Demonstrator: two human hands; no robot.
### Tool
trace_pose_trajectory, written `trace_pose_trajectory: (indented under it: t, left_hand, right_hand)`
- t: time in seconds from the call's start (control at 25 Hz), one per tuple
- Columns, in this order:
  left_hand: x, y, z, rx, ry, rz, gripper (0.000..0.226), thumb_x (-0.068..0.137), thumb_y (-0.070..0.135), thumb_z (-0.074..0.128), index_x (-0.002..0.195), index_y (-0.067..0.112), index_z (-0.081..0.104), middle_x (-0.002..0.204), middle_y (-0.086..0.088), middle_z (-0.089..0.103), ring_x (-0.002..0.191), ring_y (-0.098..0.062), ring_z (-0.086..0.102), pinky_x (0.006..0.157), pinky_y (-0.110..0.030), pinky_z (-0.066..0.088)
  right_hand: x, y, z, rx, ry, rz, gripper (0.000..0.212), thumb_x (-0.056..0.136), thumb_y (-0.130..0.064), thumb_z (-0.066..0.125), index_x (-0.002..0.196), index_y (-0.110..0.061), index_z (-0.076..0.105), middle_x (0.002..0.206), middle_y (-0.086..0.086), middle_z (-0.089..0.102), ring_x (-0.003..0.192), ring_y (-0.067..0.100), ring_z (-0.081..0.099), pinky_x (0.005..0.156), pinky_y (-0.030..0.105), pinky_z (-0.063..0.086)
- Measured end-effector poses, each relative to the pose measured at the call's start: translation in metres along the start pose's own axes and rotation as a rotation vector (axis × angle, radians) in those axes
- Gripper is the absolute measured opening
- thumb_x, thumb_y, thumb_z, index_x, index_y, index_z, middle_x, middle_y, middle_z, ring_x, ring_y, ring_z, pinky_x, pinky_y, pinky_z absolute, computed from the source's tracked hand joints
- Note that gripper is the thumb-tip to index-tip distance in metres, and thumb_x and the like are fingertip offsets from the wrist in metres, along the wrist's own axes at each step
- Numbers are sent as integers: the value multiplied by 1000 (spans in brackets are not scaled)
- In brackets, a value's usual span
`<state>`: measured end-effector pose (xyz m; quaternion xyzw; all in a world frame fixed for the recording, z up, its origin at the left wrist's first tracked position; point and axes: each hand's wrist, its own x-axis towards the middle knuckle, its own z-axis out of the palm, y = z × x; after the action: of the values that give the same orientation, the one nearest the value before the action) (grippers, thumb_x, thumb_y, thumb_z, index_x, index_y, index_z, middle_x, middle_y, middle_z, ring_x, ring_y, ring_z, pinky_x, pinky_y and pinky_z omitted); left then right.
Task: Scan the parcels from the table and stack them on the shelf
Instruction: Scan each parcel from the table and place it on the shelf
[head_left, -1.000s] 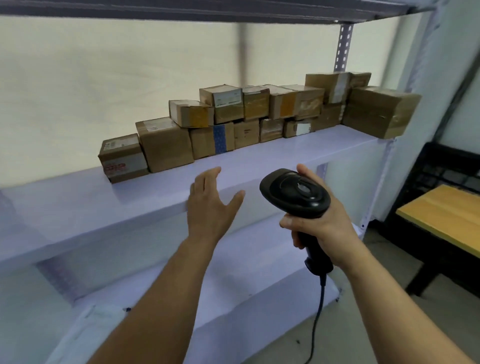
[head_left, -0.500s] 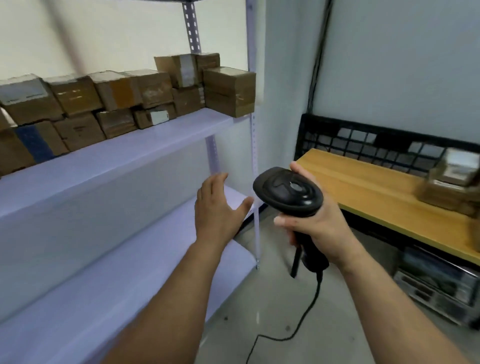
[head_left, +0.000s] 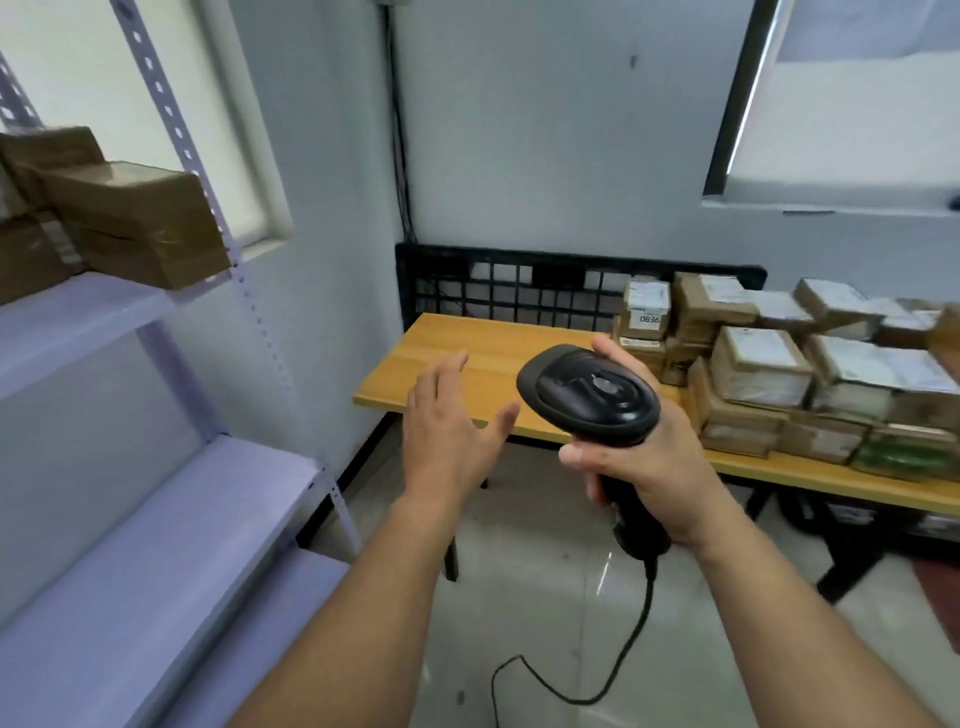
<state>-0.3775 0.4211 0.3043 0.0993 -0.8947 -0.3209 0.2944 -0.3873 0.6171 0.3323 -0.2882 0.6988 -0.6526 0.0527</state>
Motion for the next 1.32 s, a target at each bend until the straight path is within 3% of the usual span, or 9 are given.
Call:
trace_pose_trajectory:
  t: [0.08,0.28,0.48,0.6,0.68,0.84,1.2,1.32]
  left_hand:
    - [21,11,34,-27,-46,33,73,84,49,65,144,21,34,144,-1,38,132,-18,33,107,-34,29]
    - [79,32,114,-62,-144,91,72,86,49,63,145,21,33,146,0,37,134,-16,32,108,-29,27]
    - [157,51,190,-112,-272,151,69,87,47,63,144,21,35,145,1,38,134,-15,32,110,-30,28]
    - [198,62,233,-151,-319,200,67,88,46,62,144,21,36,144,2,39,133,-13,32,107,-24,25]
    - [215,68,265,-172,-375,216,65,89,47,61,144,21,37,144,2,39,133,-13,33,107,-25,27]
    - [225,86,319,-239,-516,198,65,90,48,59,146,24,34,148,4,35,135,-13,31,107,-30,30]
    - [199,122,384,-236,-723,85,67,93,53,50,150,25,28,153,2,29,141,-15,27,111,-38,33]
    - [187,133,404,-205,-777,6,70,94,56,44,152,22,25,156,-1,25,140,-18,31,113,-40,34]
  right_hand:
    - [11,9,-29,-40,75,12,109,60,-21,90,150,-34,30,128,-1,63,67,7,65,60,25,53]
    - [54,39,-93,-67,202,49,100,64,-10,83,146,-40,33,106,9,65,55,15,64,51,30,54]
    - [112,67,-153,-67,329,142,102,66,-9,81,150,-36,30,84,-4,69,48,25,59,48,33,52]
    - [138,81,-186,-94,426,175,102,65,-10,81,150,-36,31,90,-3,69,47,27,59,46,35,52]
    - [148,92,-207,-120,494,226,102,66,-7,83,148,-38,32,81,-3,69,47,27,58,46,35,52]
    - [149,109,-246,-163,620,322,98,73,7,77,147,-39,33,67,-3,69,45,24,57,44,32,50]
    - [123,138,-324,-115,707,444,98,74,7,76,148,-38,31,83,11,73,46,27,55,46,35,51]
    - [115,156,-349,-106,670,492,100,74,6,77,150,-38,29,65,1,70,43,25,54,44,33,48]
